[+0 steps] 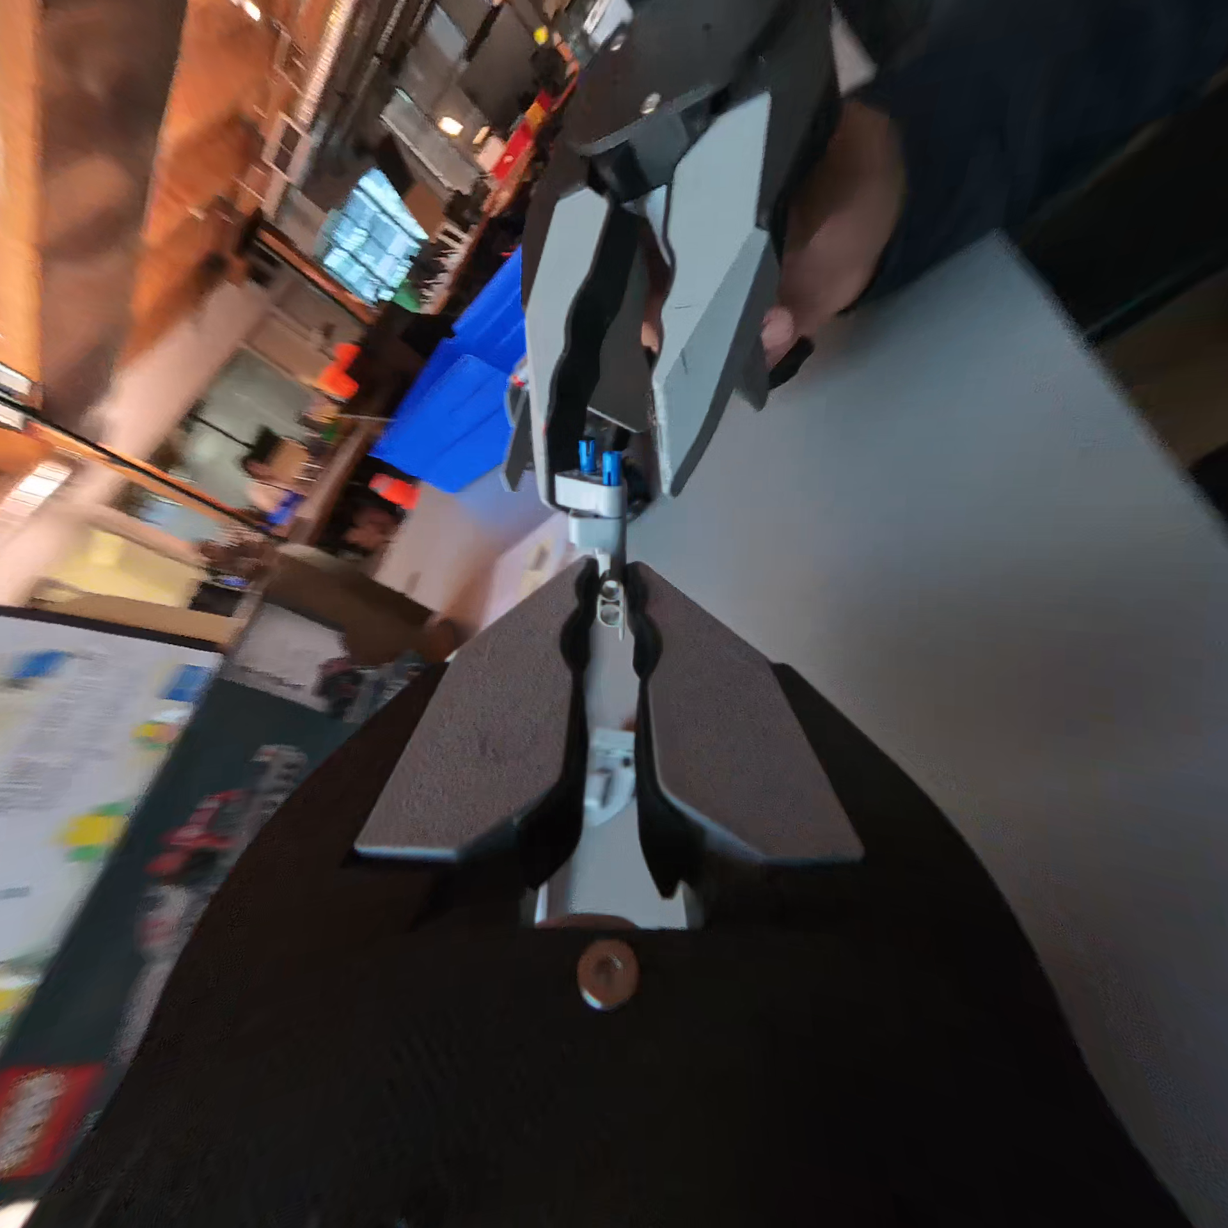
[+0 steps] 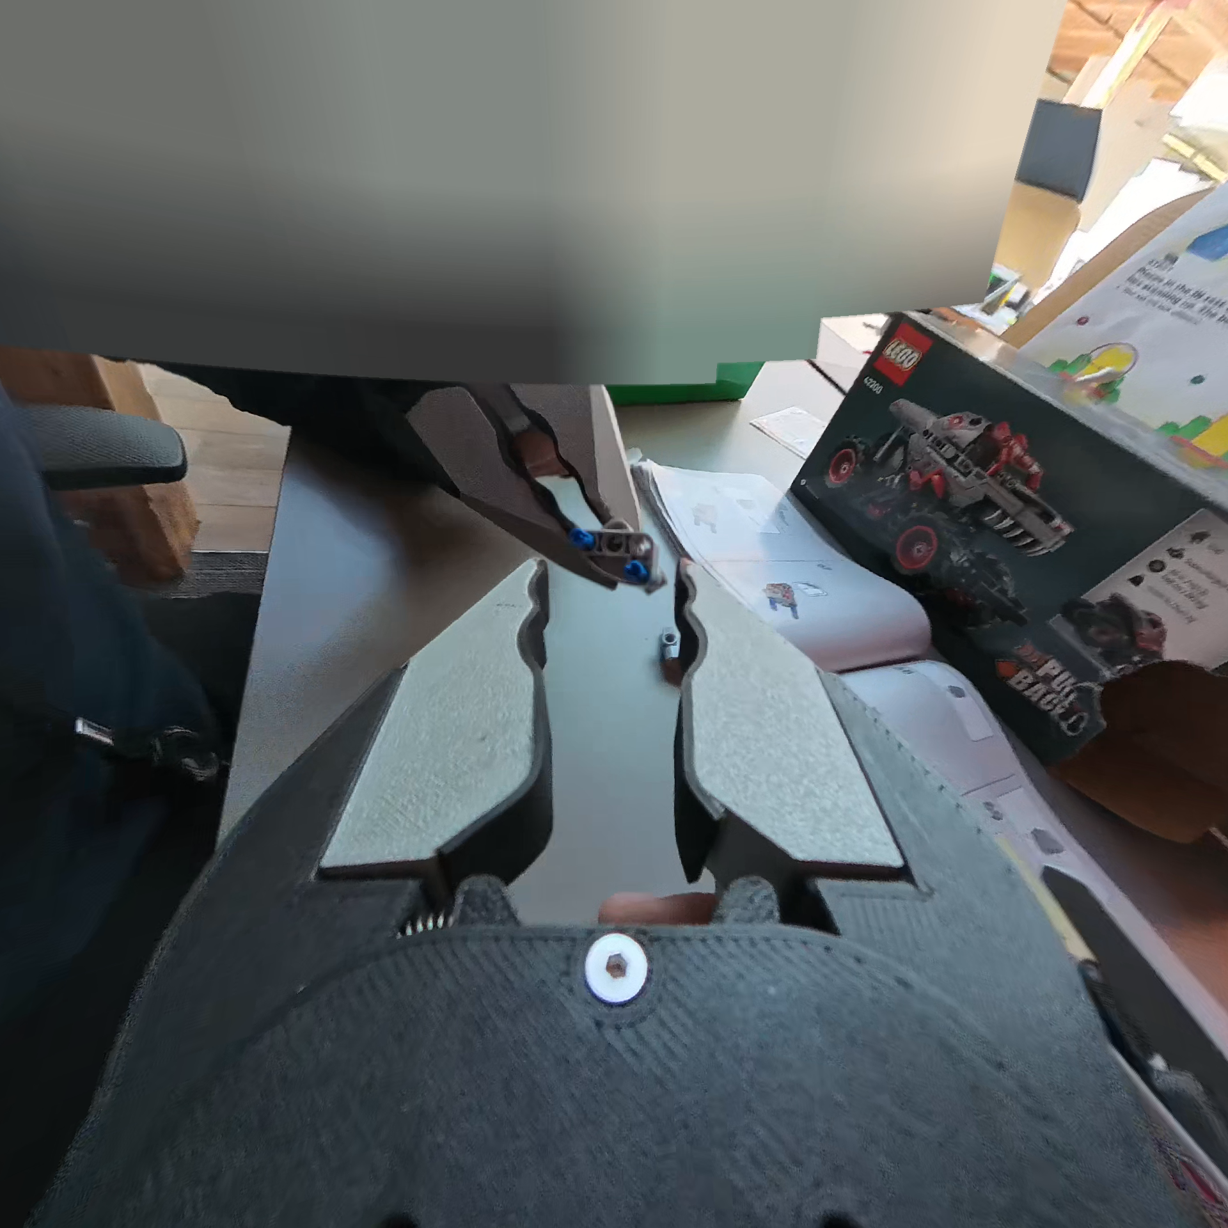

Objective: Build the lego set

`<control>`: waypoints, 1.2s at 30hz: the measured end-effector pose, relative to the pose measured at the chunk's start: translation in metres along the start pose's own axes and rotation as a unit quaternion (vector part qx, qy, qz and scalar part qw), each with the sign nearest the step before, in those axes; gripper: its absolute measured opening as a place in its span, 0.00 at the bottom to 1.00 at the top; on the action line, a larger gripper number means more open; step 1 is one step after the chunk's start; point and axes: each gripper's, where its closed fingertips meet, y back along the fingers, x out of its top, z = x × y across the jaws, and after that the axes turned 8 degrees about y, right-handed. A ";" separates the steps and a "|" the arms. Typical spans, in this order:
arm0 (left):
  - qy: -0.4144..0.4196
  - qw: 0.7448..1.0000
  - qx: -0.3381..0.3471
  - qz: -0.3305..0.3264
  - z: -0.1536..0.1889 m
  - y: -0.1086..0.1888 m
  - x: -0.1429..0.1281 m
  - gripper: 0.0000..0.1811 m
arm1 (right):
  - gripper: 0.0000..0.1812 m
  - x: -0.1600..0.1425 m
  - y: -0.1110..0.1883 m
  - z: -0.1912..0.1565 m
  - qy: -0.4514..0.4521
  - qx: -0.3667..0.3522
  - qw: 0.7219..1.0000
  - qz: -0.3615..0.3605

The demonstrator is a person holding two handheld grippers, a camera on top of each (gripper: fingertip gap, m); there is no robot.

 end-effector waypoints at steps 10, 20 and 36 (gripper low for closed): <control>-0.479 0.852 0.198 -0.070 -0.005 0.008 0.016 0.02 | 0.19 0.013 0.001 -0.006 -0.091 0.060 0.993 0.053; -0.540 0.812 0.216 -0.045 0.001 0.016 0.030 0.02 | 0.11 0.009 -0.007 -0.026 -0.094 0.128 0.986 0.058; -0.485 0.845 0.222 -0.035 0.001 0.021 0.025 0.03 | 0.09 0.016 -0.010 -0.023 -0.063 0.127 0.985 0.095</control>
